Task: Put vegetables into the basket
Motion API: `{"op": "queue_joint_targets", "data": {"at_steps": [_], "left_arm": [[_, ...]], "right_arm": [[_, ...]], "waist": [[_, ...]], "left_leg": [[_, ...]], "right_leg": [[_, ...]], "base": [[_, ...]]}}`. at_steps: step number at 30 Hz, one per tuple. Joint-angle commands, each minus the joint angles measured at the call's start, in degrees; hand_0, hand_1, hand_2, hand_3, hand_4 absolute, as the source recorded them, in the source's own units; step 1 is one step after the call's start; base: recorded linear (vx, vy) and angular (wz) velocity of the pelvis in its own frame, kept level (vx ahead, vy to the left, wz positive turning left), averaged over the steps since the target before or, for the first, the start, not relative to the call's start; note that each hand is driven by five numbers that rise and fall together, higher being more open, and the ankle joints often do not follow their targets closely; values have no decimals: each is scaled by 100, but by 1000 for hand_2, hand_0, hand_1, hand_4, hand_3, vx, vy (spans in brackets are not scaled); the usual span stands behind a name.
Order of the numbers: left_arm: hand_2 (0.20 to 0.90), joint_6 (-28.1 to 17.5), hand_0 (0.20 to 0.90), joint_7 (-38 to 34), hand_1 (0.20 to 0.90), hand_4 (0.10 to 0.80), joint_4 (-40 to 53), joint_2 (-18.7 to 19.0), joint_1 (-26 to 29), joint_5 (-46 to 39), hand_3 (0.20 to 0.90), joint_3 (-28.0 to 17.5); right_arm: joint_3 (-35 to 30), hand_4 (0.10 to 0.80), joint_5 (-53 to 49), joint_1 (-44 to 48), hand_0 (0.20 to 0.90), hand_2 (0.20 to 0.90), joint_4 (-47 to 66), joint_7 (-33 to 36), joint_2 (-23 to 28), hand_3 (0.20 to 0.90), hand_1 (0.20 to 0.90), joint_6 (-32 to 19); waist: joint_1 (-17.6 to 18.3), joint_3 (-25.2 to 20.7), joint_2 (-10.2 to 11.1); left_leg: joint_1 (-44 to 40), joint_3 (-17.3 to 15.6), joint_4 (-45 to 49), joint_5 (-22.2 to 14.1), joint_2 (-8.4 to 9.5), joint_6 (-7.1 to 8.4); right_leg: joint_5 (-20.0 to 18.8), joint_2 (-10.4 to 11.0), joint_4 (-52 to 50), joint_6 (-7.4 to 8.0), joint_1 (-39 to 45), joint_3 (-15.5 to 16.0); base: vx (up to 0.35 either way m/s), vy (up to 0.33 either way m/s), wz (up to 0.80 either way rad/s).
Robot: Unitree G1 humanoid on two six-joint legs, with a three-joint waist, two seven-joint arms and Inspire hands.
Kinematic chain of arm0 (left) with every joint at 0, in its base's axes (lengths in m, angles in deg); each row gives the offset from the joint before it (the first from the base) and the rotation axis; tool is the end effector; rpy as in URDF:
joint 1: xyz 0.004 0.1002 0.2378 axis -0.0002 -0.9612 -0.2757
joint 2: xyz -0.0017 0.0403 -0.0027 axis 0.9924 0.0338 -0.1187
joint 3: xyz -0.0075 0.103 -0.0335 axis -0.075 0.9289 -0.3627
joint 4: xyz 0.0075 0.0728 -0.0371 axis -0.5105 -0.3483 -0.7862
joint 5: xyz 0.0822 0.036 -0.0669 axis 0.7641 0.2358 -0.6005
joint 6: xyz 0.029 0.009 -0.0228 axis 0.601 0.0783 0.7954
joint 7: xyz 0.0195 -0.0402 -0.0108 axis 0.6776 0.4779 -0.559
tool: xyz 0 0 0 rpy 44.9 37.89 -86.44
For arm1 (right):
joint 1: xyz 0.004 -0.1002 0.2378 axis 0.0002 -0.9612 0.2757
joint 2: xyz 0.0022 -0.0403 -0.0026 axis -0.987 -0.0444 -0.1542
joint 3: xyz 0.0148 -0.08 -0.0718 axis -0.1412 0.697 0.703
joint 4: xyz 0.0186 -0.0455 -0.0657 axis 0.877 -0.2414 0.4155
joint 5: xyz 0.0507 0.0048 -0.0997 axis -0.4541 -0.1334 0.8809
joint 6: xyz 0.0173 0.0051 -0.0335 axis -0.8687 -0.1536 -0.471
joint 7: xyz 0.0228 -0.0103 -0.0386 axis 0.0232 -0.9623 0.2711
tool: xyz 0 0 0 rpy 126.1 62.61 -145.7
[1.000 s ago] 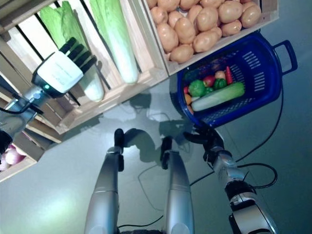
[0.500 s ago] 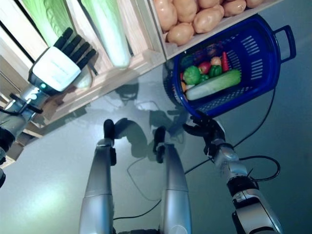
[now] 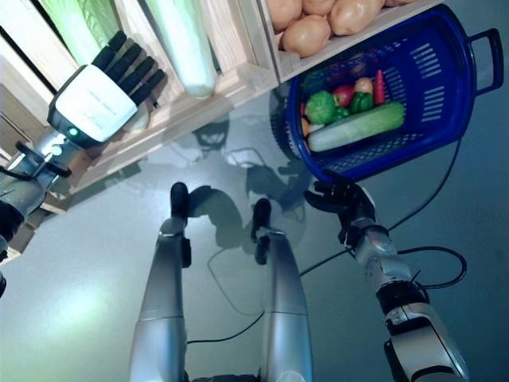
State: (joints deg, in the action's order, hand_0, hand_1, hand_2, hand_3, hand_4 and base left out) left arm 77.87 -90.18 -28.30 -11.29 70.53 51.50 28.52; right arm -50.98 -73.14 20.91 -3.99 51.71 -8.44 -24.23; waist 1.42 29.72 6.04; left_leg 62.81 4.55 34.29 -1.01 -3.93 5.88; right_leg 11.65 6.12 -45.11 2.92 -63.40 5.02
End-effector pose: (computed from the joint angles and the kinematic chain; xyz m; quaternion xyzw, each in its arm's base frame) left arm 0.3434 0.3075 0.2152 0.8726 -0.4009 0.1583 0.2296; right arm 0.3021 -0.2688 0.0727 0.0743 0.0686 -0.0493 0.9937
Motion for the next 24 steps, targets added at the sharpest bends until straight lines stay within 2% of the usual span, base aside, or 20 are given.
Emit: {"op": "queue_joint_targets", "data": {"at_steps": [1, 2, 3, 4, 5, 24], "left_arm": [[900, 345, 900, 120, 900, 800, -560, -165, 1029, -15, 900, -230], [900, 358, 900, 171, 900, 800, -565, -166, 1042, 22, 900, -215], [735, 391, 735, 192, 735, 690, -581, -168, 1058, 7, 735, -197], [535, 378, 535, 221, 535, 557, -627, -183, 1076, 23, 535, -193], [300, 383, 300, 241, 300, 400, -647, -190, 1080, 21, 300, -185], [300, 550, 300, -26, 300, 400, -649, -155, 798, -174, 300, -383]], "right_arm": [[-274, 800, -188, 91, 900, 900, 200, 175, 477, 900, 900, -335], [-274, 800, -213, 84, 900, 900, 190, 177, 469, 900, 900, -362], [-276, 800, -234, 90, 900, 900, 192, 190, 469, 900, 900, -357], [-273, 800, -243, 98, 900, 900, 156, 177, 460, 900, 900, -367], [-267, 800, -232, 113, 900, 900, 137, 178, 455, 900, 900, -370], [-317, 800, -312, 41, 900, 900, 227, 77, 432, 900, 900, -448]], "waist": [[197, 8, -119], [197, 8, -121], [202, 8, -125], [203, 8, -125], [202, 8, -130], [216, 8, -231]], "left_leg": [[-86, -515, 80, -222, 254, -512], [-79, -522, 75, -227, 243, -512], [-78, -523, 77, -231, 251, -510], [-84, -517, 78, -237, 259, -507], [-92, -523, 68, -241, 261, -510], [-494, -597, -145, -177, 242, -509]], "right_leg": [[-765, -240, 661, -247, 393, 198], [-759, -233, 658, -249, 384, 205], [-758, -237, 663, -250, 381, 201], [-748, -241, 661, -251, 387, 201], [-742, -241, 663, -253, 387, 202], [-721, -217, 771, -225, 692, 166]], "base": [[0, 0, 0], [0, 0, 0], [0, 0, 0], [0, 0, 0], [0, 0, 0], [-1, -3, 1]]}}
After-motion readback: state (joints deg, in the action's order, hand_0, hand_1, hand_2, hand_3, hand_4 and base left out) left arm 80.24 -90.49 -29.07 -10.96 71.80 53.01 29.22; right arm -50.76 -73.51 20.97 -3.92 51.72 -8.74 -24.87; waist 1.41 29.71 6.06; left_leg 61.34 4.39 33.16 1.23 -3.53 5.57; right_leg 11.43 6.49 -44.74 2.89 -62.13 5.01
